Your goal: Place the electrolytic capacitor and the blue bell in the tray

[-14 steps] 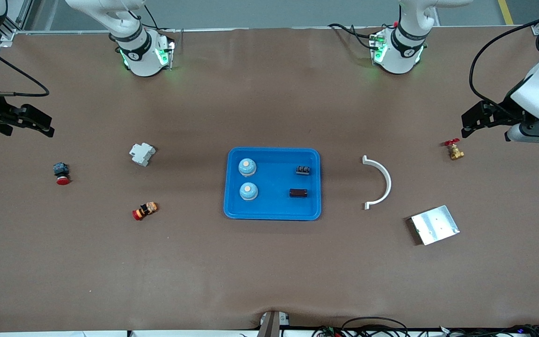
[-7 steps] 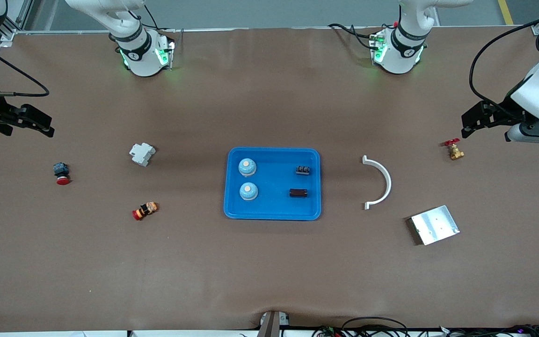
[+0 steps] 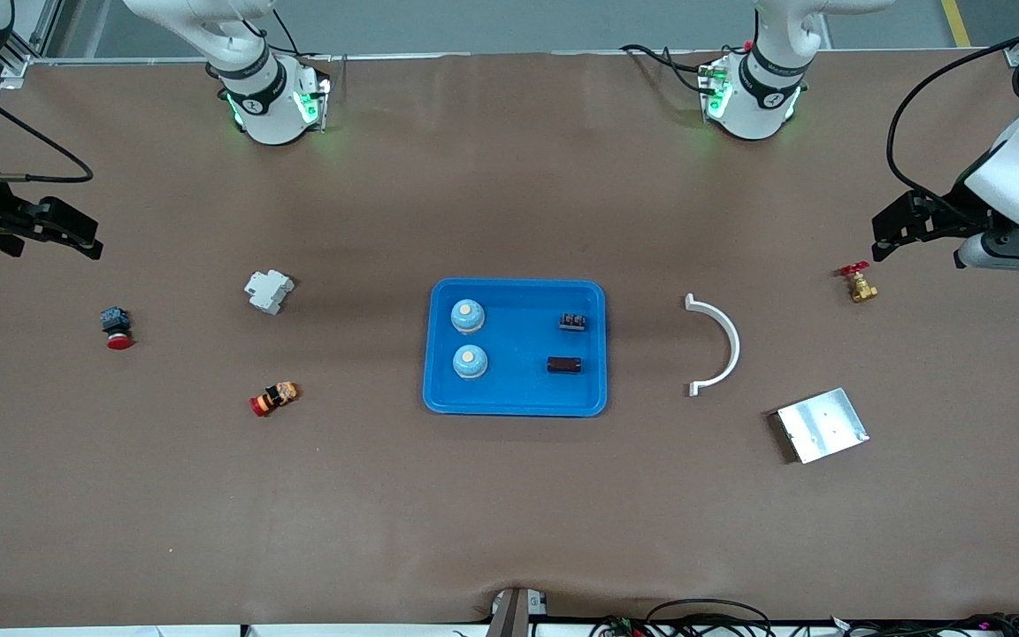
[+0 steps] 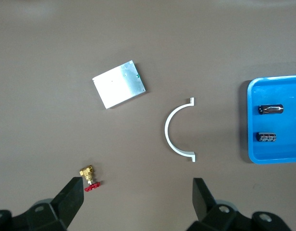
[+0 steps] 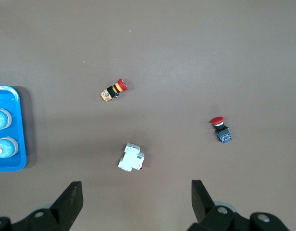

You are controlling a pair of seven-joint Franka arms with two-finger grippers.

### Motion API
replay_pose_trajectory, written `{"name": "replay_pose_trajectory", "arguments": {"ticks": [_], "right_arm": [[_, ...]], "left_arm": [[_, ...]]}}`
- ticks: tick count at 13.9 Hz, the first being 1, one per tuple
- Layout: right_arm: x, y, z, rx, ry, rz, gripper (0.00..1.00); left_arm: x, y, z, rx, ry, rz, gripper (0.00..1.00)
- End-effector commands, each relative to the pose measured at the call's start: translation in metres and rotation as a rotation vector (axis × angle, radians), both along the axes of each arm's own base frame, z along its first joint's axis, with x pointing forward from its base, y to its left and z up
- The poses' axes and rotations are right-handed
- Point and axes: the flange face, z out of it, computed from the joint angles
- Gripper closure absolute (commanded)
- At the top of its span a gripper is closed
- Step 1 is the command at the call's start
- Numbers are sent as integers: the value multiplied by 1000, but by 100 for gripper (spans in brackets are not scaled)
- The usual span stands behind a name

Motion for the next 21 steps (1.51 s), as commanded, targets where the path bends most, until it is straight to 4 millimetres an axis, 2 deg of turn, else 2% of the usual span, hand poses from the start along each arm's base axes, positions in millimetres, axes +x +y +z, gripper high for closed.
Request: {"name": "replay_pose_trajectory", "arguments": {"ticks": [1, 21], "right_arm": [[-3, -4, 5, 2, -8, 5, 0], [-3, -4, 4, 2, -5, 5, 0]], "left_arm": [[0, -1, 3, 14, -13, -5, 0], [4, -2, 5, 15, -47, 4, 0]]}}
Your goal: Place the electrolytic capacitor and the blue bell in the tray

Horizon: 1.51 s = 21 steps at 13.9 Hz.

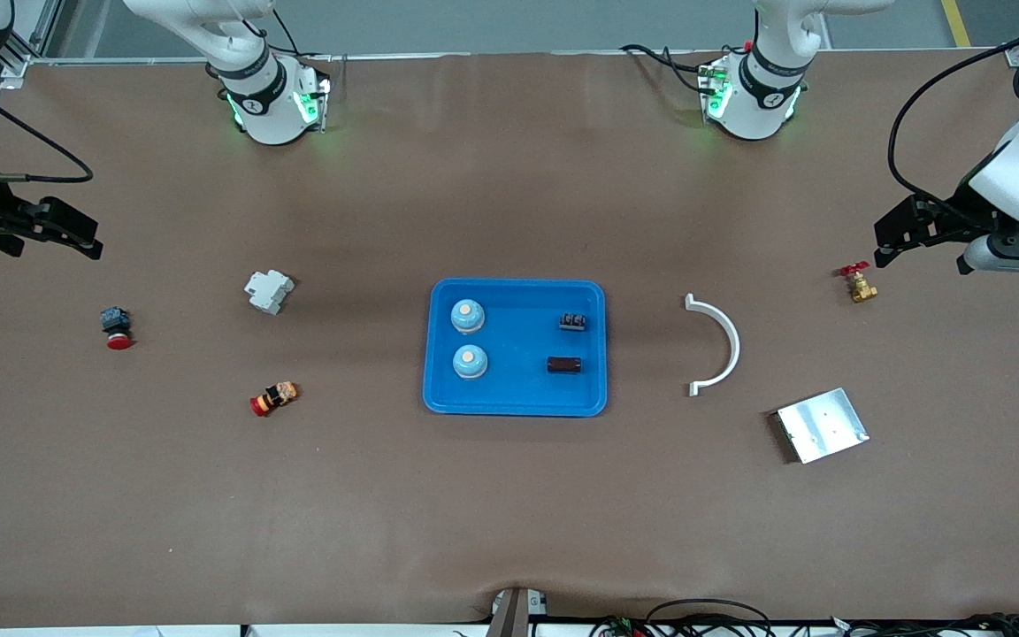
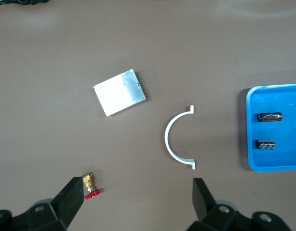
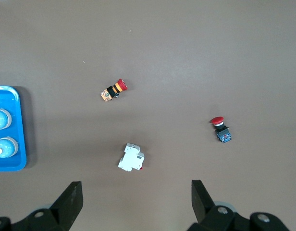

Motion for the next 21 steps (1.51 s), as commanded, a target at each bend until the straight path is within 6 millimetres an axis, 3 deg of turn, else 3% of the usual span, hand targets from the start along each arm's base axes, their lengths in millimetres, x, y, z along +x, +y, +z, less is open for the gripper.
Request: {"name": "replay_pose_trajectory", "arguments": {"ticks": [1, 21], "right_arm": [[-3, -3, 5, 2, -6, 5, 0], [-4, -3, 4, 2, 0, 5, 0]], "left_arm": [[0, -2, 2, 19, -13, 3, 0], [3, -2, -1, 16, -21, 4, 0]]}}
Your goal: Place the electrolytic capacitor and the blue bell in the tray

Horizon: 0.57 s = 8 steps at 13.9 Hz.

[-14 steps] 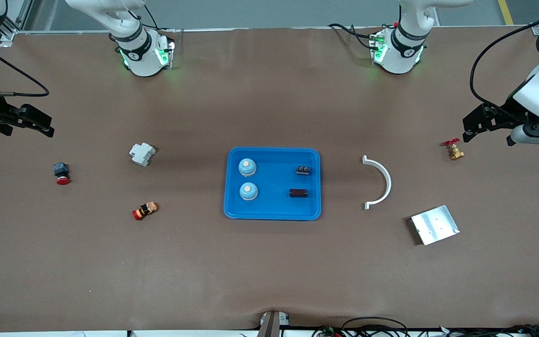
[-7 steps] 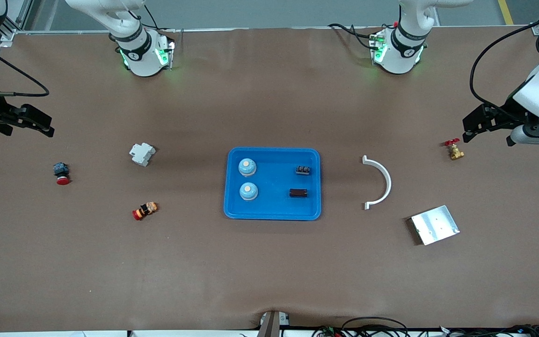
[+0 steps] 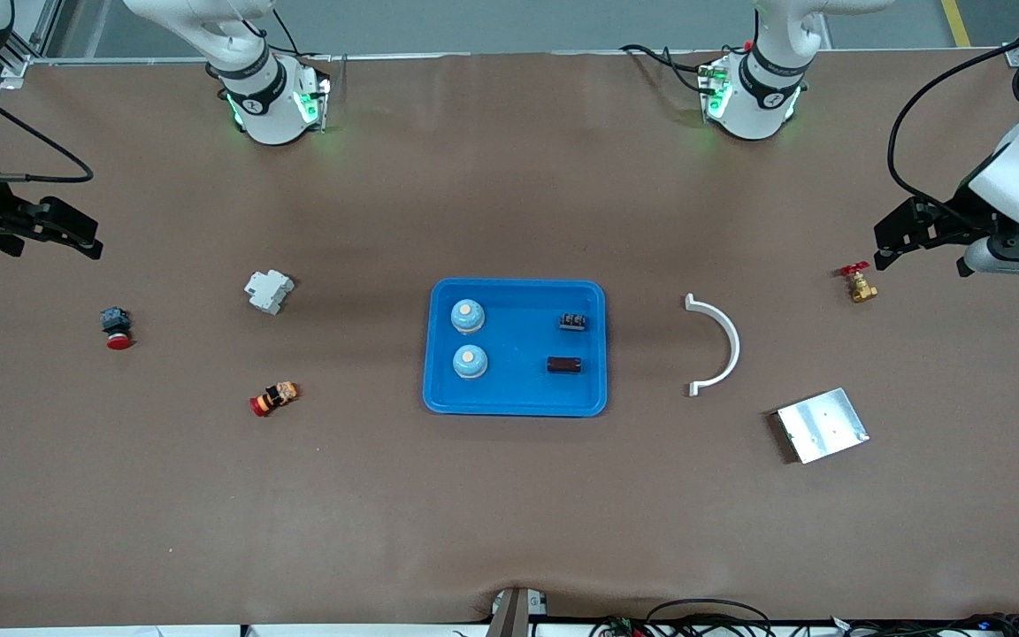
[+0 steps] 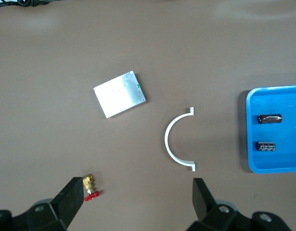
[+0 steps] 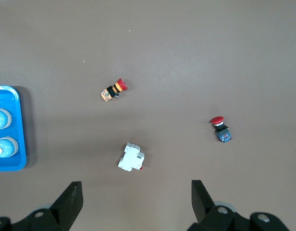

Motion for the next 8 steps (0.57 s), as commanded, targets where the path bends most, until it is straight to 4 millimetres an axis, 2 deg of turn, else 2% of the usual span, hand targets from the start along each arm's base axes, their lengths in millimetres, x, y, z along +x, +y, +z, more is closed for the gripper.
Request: {"name": "replay_pose_trajectory", "arguments": {"ticks": [1, 8], "right_arm": [[-4, -3, 4, 2, -1, 5, 0], [-4, -4, 4, 4, -3, 4, 0]], "left_arm": [[2, -2, 1, 17, -17, 4, 0], [3, -2, 1, 17, -28, 3, 0]]}}
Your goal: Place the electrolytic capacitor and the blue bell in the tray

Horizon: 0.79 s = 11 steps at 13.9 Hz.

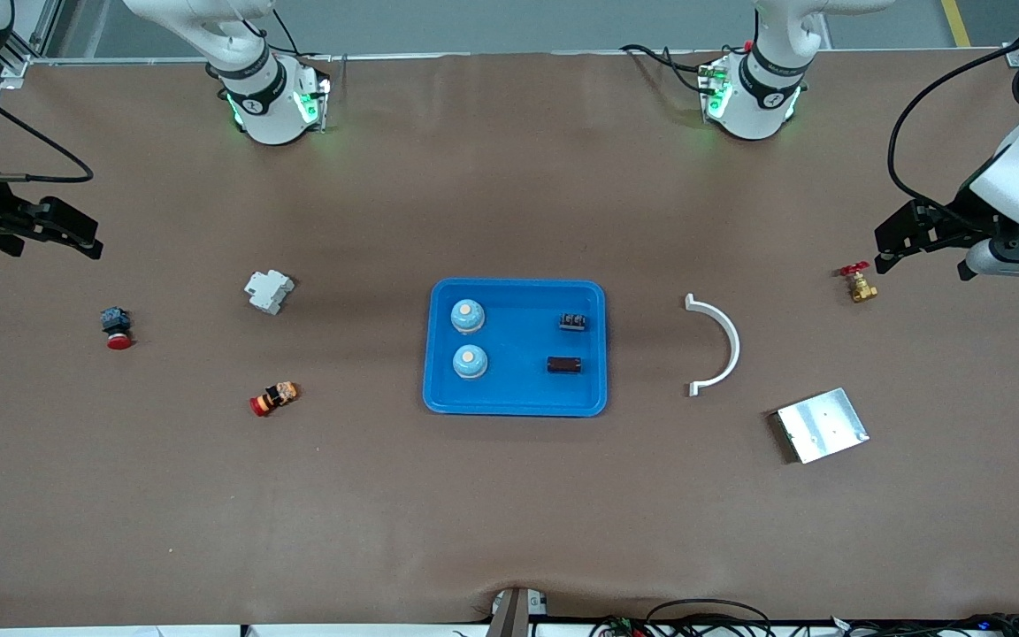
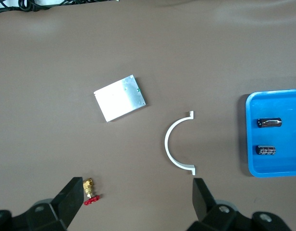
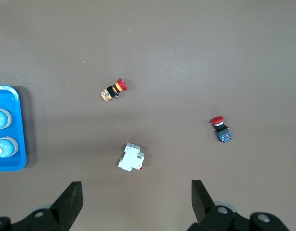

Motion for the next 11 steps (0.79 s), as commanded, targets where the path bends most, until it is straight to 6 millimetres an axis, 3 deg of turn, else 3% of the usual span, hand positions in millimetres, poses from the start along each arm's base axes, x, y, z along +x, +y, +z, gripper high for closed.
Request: {"name": "replay_pose_trajectory", "arguments": {"ticks": [1, 11], "right_arm": [[-4, -4, 4, 2, -2, 4, 0], [-4, -3, 3, 2, 2, 5, 0]], "left_arm": [[1, -2, 1, 18, -14, 4, 0], [0, -2, -3, 17, 0, 7, 0]]}}
